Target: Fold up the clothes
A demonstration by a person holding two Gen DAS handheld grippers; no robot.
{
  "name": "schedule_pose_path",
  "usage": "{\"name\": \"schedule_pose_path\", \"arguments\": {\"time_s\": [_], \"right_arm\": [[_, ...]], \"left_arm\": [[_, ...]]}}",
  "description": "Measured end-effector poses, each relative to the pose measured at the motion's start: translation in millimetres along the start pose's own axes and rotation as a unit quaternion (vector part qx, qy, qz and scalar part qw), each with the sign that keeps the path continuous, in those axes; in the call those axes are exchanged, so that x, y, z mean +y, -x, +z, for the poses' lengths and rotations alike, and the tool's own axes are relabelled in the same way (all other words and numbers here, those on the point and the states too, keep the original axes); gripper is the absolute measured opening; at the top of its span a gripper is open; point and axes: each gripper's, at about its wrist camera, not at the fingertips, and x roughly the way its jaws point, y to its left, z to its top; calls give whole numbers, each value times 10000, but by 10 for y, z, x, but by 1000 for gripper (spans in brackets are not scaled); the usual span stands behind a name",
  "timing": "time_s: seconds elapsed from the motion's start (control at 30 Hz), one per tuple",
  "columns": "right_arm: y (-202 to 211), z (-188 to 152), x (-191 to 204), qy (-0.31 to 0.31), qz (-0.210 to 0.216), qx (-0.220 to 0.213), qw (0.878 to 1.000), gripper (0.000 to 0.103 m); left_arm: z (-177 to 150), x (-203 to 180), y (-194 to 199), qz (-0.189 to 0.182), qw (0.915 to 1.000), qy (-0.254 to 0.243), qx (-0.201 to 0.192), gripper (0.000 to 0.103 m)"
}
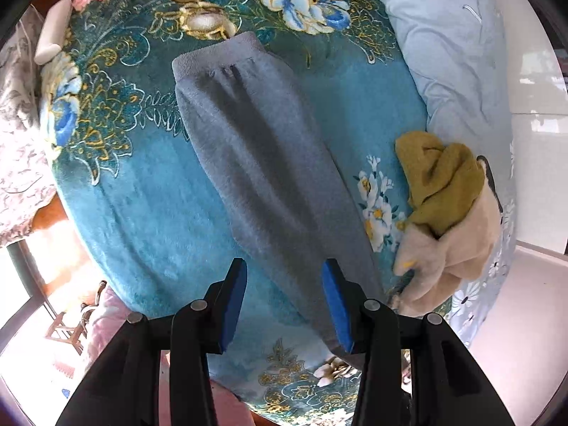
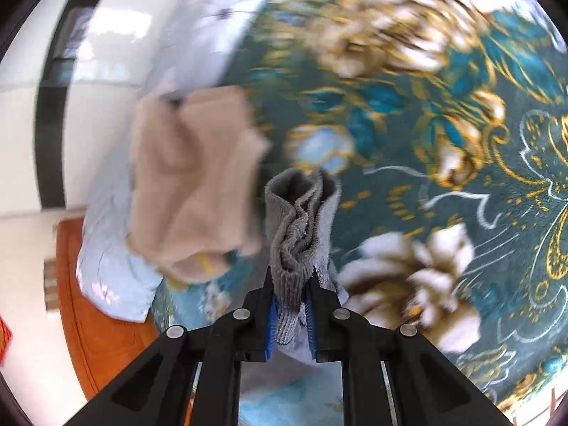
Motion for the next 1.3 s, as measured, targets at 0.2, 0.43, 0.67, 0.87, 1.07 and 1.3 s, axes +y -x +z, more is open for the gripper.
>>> {"name": "schedule_pose_path", "arguments": {"time_s": [0.2, 0.43, 0.67, 0.87, 1.07, 1.3], "right_arm": [[14, -658, 1063, 1072, 90, -62, 9942, 15], [-777, -1628, 2072, 2199, -405, 480, 9735, 15], [-1717, -2542, 2392, 2684, -1112, 1202, 9493, 15], [-2399, -3091, 2422, 3171, -1886, 1670, 9143, 15], [-2611, -3185, 2377, 3083, -2013, 2097, 9058, 30], [-2147, -2959, 2451, 3000, -2041, 1741, 9154, 30]], "left_arm": [[508, 221, -4, -340, 9993, -7, 183, 45], [1134, 615, 111, -595, 9981, -41, 149, 45], [1642, 1163, 165, -657, 9976, 129, 191, 46], [1819, 1613, 95, -594, 9968, 434, 319, 46], [1872, 1786, -51, -688, 9948, 598, 452, 55], [2000, 1719, -425, -1047, 9896, 725, 670, 56]]}}
